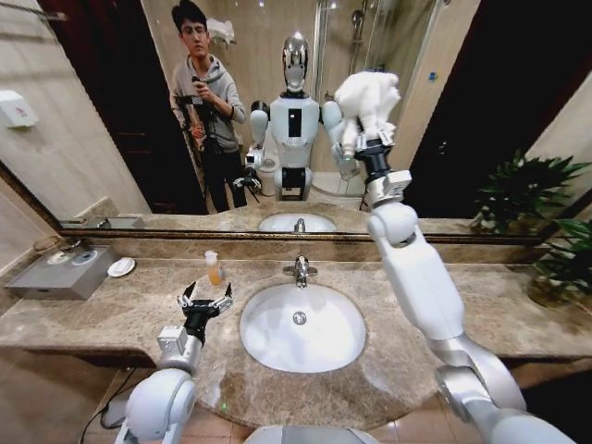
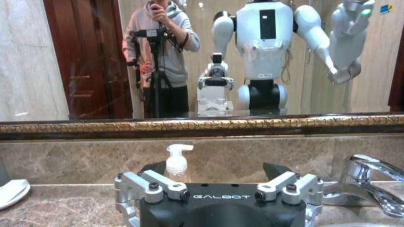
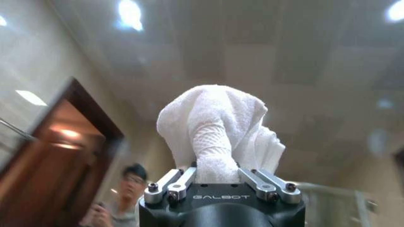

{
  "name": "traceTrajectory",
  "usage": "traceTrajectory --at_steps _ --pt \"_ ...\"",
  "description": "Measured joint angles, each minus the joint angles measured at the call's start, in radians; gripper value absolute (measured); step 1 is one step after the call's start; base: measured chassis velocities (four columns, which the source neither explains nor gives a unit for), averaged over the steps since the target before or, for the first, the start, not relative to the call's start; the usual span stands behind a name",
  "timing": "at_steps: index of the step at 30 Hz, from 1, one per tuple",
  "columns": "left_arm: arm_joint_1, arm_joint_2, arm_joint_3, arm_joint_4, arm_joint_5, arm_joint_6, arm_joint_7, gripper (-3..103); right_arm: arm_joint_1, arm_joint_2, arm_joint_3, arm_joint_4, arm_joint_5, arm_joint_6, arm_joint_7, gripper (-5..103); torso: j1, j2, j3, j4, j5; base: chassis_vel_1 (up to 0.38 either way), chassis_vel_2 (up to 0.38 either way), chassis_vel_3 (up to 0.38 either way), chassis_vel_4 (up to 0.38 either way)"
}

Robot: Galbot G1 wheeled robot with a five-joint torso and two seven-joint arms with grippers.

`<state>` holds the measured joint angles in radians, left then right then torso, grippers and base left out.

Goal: Pick up the towel from the sink counter and wipe the mirror surface.

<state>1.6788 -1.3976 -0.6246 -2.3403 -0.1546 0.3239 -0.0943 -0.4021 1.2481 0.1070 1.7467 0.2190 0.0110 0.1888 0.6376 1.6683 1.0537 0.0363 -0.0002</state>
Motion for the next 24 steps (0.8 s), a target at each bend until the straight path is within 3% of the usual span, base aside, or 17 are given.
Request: traceTrajectory --at_steps 5,14,18,21,24 --pt "0.0 0.0 0.0 0.0 0.0 0.0 0.0 100 0.031 0.007 -0.085 0.02 0.014 0.056 -0.063 18 0.0 0.0 0.0 -0.0005 -0.0001 0.0 0.0 0.0 0.0" --pt "0.0 0.0 0.0 0.0 0.0 0.0 0.0 100 0.056 0.029 -0.144 -0.01 0.04 0.115 -0.125 18 0.0 0.0 0.0 -0.0005 0.0 0.0 0.0 0.0 0.0" --pt "0.0 0.0 0.0 0.0 0.0 0.0 0.0 100 0.078 0.047 -0.166 -0.059 0.047 0.124 -0.128 18 0.0 0.0 0.0 -0.0005 -0.0001 0.0 0.0 0.0 0.0" --pt "0.0 0.0 0.0 0.0 0.0 0.0 0.0 100 0.09 0.09 -0.16 -0.118 0.004 0.13 -0.096 18 0.0 0.0 0.0 0.0002 -0.0001 0.0 0.0 0.0 0.0" --pt "0.0 0.0 0.0 0.0 0.0 0.0 0.0 100 0.075 0.088 -0.134 -0.121 -0.023 0.117 -0.058 18 0.0 0.0 0.0 0.0002 -0.0001 0.0 0.0 0.0 0.0"
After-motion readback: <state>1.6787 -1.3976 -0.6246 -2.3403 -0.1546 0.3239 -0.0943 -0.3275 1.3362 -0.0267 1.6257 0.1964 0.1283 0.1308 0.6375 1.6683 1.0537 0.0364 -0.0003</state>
